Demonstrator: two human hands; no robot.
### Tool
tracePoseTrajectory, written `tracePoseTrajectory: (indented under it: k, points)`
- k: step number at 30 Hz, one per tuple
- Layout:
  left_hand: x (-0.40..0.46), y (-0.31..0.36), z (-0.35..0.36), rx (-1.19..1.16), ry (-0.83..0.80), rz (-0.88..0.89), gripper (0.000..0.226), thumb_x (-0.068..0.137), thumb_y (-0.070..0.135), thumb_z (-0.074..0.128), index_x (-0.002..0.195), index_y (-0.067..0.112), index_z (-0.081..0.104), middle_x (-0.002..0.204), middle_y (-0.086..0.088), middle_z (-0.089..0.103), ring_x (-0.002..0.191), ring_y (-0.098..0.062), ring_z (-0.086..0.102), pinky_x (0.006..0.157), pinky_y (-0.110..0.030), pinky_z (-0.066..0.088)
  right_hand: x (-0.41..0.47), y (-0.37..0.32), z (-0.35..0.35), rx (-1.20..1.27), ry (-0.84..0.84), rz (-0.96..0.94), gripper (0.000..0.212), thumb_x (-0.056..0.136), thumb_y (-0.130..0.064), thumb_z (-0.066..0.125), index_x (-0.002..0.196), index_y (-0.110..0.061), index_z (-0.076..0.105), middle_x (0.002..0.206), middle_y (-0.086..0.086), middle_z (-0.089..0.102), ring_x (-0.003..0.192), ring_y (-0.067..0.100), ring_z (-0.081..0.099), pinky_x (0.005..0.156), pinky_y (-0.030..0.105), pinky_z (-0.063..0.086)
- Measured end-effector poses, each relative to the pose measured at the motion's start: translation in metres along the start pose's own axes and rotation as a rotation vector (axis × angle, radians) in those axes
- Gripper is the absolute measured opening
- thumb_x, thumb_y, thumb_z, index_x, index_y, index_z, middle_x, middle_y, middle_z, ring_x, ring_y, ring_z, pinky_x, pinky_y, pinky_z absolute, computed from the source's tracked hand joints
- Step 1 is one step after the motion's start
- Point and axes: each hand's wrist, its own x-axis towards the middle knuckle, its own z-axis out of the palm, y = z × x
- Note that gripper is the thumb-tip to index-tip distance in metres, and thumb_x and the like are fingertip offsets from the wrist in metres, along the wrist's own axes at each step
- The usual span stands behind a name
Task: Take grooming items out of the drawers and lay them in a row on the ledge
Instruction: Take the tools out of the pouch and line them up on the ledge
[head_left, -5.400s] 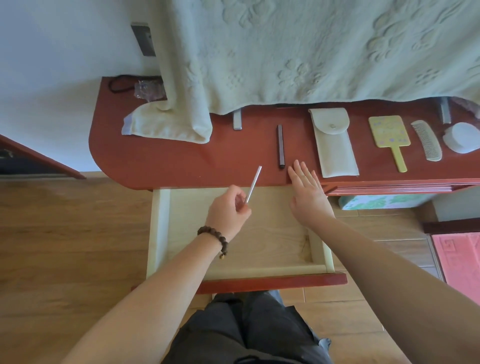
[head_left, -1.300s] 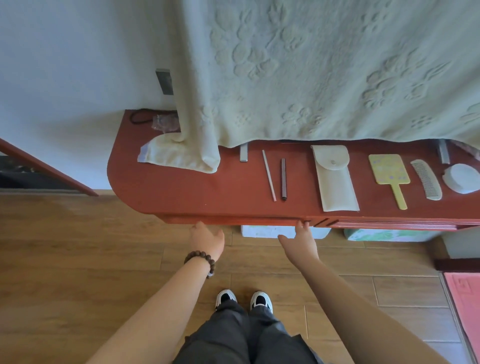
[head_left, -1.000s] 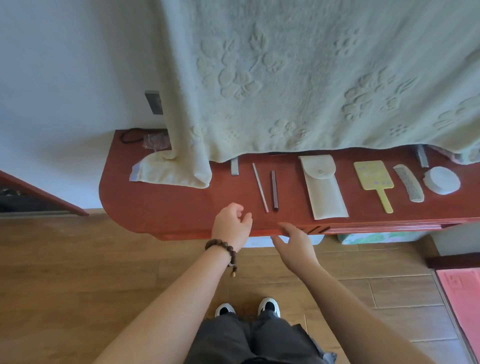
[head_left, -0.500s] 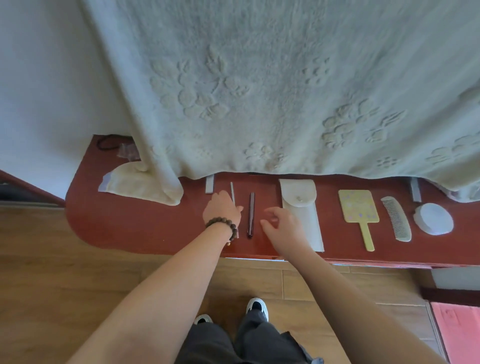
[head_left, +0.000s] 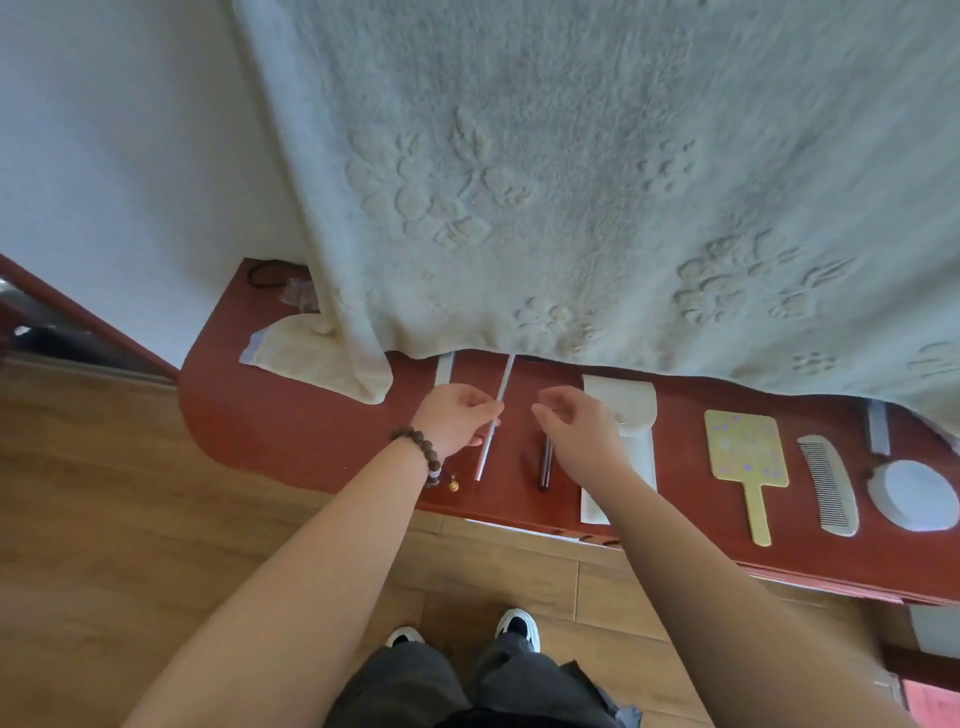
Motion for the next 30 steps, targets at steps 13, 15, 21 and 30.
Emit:
tracePoseTrajectory:
  k: [13, 15, 21, 30]
  points:
    - [-0.052, 0.011, -0.038, -0.299, -0.34, 0.062, 0.009, 0.09, 0.007, 0.061, 0.092, 0.009, 0.07, 0.078, -0.007, 0.07, 0.072, -0.017, 0.068, 0.068, -0.032, 0.058, -0.015, -0.06, 0.004, 0.635, -0.21, 0.013, 0.026, 0.088, 0.002, 0.06, 0.113, 0.005, 0.06, 0.092, 0.019, 0.069, 0.077, 0.024, 0.07, 0.069, 0.03, 0.06]
    - [-0.055, 0.01, -0.041, -0.258, -0.33, 0.075, 0.007, 0.089, 0.006, 0.063, 0.09, 0.009, 0.07, 0.078, -0.008, 0.07, 0.072, -0.018, 0.069, 0.069, -0.032, 0.059, -0.017, -0.061, 0.005, 0.613, -0.213, 0.0, 0.023, 0.087, 0.003, 0.061, 0.11, 0.004, 0.062, 0.089, 0.018, 0.068, 0.075, 0.023, 0.07, 0.067, 0.03, 0.06]
    - [-0.061, 0.009, -0.041, -0.152, -0.306, 0.095, 0.012, 0.086, 0.007, 0.067, 0.095, 0.0, 0.067, 0.079, -0.01, 0.071, 0.072, -0.018, 0.07, 0.066, -0.031, 0.06, -0.022, -0.058, 0.009, 0.542, -0.191, -0.006, 0.017, 0.085, 0.003, 0.063, 0.102, 0.003, 0.067, 0.085, 0.018, 0.068, 0.075, 0.024, 0.072, 0.071, 0.031, 0.06]
    - [-0.061, 0.001, -0.051, 0.163, -0.349, 0.123, 0.01, 0.085, 0.01, 0.069, 0.093, 0.004, 0.068, 0.083, -0.01, 0.074, 0.078, -0.022, 0.073, 0.073, -0.036, 0.061, -0.014, -0.055, 0.001, 0.76, 0.064, 0.045, 0.011, 0.087, 0.005, 0.06, 0.09, -0.004, 0.065, 0.079, 0.012, 0.065, 0.062, 0.014, 0.07, 0.064, 0.022, 0.058]
